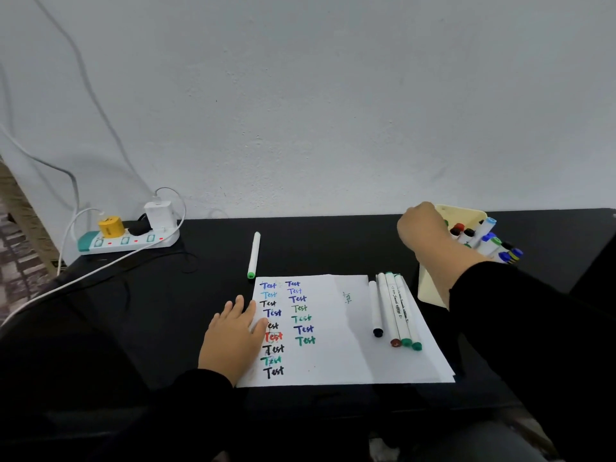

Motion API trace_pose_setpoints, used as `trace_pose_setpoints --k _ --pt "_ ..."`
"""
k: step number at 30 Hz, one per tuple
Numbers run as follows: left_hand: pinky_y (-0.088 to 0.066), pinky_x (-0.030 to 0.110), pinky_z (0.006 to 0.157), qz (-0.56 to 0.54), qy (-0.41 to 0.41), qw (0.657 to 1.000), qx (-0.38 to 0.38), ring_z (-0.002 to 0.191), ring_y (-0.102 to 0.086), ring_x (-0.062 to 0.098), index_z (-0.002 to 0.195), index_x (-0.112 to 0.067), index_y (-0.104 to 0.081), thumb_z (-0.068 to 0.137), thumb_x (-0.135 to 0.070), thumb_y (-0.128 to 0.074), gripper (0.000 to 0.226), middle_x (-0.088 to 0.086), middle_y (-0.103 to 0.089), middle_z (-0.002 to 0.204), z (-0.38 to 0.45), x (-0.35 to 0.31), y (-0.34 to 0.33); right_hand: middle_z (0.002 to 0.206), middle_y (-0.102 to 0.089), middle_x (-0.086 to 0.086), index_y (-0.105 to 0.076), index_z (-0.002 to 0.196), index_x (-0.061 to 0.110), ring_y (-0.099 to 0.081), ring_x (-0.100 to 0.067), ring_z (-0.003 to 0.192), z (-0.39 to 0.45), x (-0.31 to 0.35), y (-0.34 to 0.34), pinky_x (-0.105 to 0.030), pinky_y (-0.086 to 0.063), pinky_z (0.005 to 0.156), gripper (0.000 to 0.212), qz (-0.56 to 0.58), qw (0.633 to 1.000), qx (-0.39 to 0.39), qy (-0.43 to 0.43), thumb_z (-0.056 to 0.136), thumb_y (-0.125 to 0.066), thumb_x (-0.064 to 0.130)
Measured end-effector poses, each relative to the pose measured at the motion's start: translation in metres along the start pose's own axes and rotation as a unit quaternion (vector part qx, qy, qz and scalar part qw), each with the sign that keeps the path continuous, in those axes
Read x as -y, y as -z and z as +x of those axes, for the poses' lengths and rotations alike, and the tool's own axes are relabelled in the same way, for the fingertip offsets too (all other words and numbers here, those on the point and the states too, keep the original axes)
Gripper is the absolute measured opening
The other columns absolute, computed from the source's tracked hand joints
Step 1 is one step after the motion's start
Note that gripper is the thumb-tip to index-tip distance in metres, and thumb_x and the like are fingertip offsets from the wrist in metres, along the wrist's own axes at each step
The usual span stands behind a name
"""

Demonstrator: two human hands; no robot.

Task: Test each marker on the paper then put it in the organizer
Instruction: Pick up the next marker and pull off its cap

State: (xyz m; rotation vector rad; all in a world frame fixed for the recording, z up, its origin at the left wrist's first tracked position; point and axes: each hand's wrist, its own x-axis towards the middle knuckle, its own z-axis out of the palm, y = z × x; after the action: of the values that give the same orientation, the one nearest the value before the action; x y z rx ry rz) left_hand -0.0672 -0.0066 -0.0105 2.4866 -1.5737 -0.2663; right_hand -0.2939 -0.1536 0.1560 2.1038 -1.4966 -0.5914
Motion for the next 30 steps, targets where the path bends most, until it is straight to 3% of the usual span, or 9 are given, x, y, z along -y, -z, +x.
trace_pose_setpoints --k 1,3,6,8,10,12,20,26,30 --pt "-0.006 0.036 0.118 0.003 0.001 1.000 0.001 0.146 -0.004 0.019 0.150 -0.019 -0.012 0.100 -0.044 -0.022 0.057 0.002 -0.005 0.158 0.000 -0.001 0.001 0.070 -0.032 -0.003 -0.047 0.078 0.014 -0.044 -0.013 0.069 -0.002 0.003 0.004 -0.020 -0.030 0.064 0.017 0.022 1.000 -0.007 0.011 0.094 -0.050 0.011" --pt "-0.005 0.035 0.118 0.005 0.005 1.000 0.005 0.146 -0.003 0.018 0.151 -0.017 -0.010 0.100 -0.044 -0.021 0.058 0.001 -0.004 0.158 0.000 -0.002 0.002 0.075 -0.040 -0.005 -0.058 0.095 0.008 -0.055 -0.018 0.090 -0.001 0.014 0.010 -0.023 -0.036 0.076 0.008 0.047 0.998 -0.011 0.042 0.094 -0.051 0.012" --pt "-0.005 0.035 0.117 0.003 0.005 1.000 0.003 0.146 -0.004 0.018 0.150 -0.015 -0.010 0.100 -0.043 -0.021 0.058 0.002 -0.004 0.158 0.001 -0.003 0.003 0.108 -0.060 -0.011 -0.056 0.117 -0.001 -0.056 -0.025 0.109 0.009 0.033 0.012 -0.026 -0.043 0.081 0.025 0.180 0.982 -0.029 0.042 0.096 -0.045 0.005" --pt "-0.005 0.035 0.117 -0.006 0.010 1.000 -0.001 0.146 -0.002 0.019 0.151 -0.013 -0.008 0.100 -0.042 -0.022 0.060 0.004 -0.002 0.159 0.001 -0.002 0.003 0.100 -0.058 -0.010 -0.053 0.121 -0.004 -0.056 -0.026 0.100 0.022 0.049 0.011 -0.029 -0.043 0.079 0.029 0.345 0.938 -0.024 0.010 0.096 -0.041 0.002" --pt "-0.003 0.035 0.117 -0.010 0.018 1.000 -0.008 0.146 0.001 0.020 0.150 -0.010 -0.006 0.100 -0.041 -0.023 0.062 0.007 0.002 0.158 0.001 -0.002 0.003 0.082 -0.049 -0.010 -0.055 0.120 -0.003 -0.048 -0.024 0.087 0.030 0.063 0.011 -0.029 -0.039 0.075 0.031 0.498 0.867 -0.022 -0.012 0.097 -0.038 0.010" --pt "-0.002 0.035 0.117 0.000 0.024 1.000 -0.008 0.146 0.002 0.021 0.150 -0.009 -0.005 0.100 -0.042 -0.022 0.063 0.009 0.003 0.158 0.002 -0.001 0.002 0.089 -0.048 -0.011 -0.057 0.116 -0.002 -0.044 -0.024 0.084 0.038 0.078 0.010 -0.031 -0.037 0.074 0.035 0.582 0.813 -0.028 -0.020 0.097 -0.036 0.018" --pt "0.001 0.033 0.117 0.018 0.024 1.000 -0.003 0.146 0.003 0.019 0.150 -0.011 -0.003 0.100 -0.043 -0.020 0.062 0.007 0.004 0.158 0.006 0.000 -0.001 0.096 -0.056 -0.010 -0.052 0.127 0.002 -0.052 -0.024 0.081 0.076 0.155 0.021 -0.031 -0.039 0.070 0.043 0.529 0.847 0.043 0.038 0.099 -0.038 0.031" --pt "0.004 0.032 0.116 0.015 0.029 0.999 -0.007 0.145 0.007 0.017 0.150 -0.013 -0.001 0.099 -0.045 -0.020 0.063 0.005 0.007 0.158 0.007 0.000 -0.002 0.068 -0.047 -0.001 -0.053 0.092 0.008 -0.045 -0.012 0.057 0.090 0.198 0.035 -0.025 -0.030 0.048 0.032 0.513 0.852 0.027 0.106 0.096 -0.045 0.039" --pt "0.005 0.031 0.116 0.007 0.031 0.999 -0.004 0.145 0.008 0.016 0.150 -0.013 -0.001 0.099 -0.044 -0.021 0.063 0.004 0.009 0.158 0.007 0.000 -0.002 0.068 -0.049 -0.001 -0.057 0.094 0.009 -0.049 -0.014 0.059 0.094 0.221 0.042 -0.026 -0.032 0.048 0.039 0.503 0.854 0.030 0.131 0.090 -0.052 0.048"
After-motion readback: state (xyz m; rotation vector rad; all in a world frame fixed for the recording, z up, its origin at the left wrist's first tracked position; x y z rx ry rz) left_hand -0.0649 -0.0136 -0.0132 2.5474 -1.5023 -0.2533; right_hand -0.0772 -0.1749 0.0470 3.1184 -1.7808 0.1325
